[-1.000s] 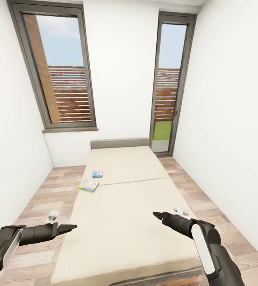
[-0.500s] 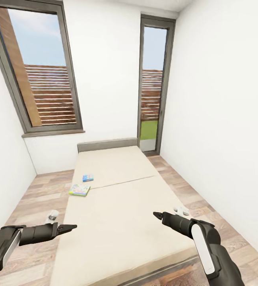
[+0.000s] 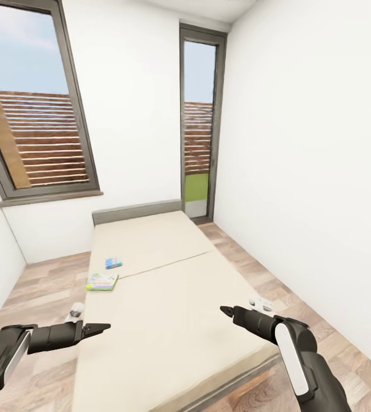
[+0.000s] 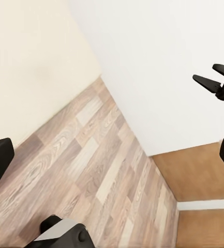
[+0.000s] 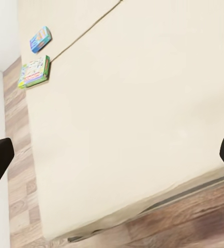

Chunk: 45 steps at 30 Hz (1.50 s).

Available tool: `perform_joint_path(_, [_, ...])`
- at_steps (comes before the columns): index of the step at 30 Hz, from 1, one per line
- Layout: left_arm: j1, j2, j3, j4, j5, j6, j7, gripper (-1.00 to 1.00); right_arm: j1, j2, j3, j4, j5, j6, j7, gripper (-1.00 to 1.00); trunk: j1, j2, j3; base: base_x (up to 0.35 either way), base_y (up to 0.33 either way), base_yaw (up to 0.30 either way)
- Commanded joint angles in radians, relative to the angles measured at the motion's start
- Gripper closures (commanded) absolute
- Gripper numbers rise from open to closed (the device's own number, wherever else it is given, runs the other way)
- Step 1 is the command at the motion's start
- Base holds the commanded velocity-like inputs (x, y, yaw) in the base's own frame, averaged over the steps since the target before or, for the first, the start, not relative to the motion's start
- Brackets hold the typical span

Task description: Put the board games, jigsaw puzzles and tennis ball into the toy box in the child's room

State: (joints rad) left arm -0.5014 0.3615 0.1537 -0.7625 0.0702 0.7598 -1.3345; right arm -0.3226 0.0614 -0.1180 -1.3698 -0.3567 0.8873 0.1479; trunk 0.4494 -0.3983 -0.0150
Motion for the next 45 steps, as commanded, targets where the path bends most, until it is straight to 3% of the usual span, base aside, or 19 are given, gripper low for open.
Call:
perform_joint_path(1, [0.000,0.000,0.000,0.000,0.003,0.010,-0.002,-1.00,-0.001,0.001,-0.003,0.000,0.008,0.005,0.010,-1.00,0.001,-0.002,-0.001,0.000,0.255,-0.250])
perform_joint_path(18, [0.000,0.001,0.000,0.000,0.003,0.007,-0.003,-1.00,-0.001,0.001,-0.003,0.006,0.008,0.005,0.010,-1.00,0.001,-0.002,0.005,-0.047,0.260,-0.249])
perform_joint_path(33, [0.000,0.000,0.000,0.000,0.005,0.007,-0.003,-1.00,-0.001,0.002,-0.003,0.007,0.008,0.005,0.010,-1.00,0.001,-0.002,0.010,-0.011,0.041,-0.247])
perform_joint_path(45, [0.000,0.000,0.000,0.000,0.005,0.007,-0.003,-1.00,-0.001,0.002,-0.003,0.014,0.008,0.003,0.010,-1.00,0.001,-0.002,0.014,-0.161,0.146,-0.244])
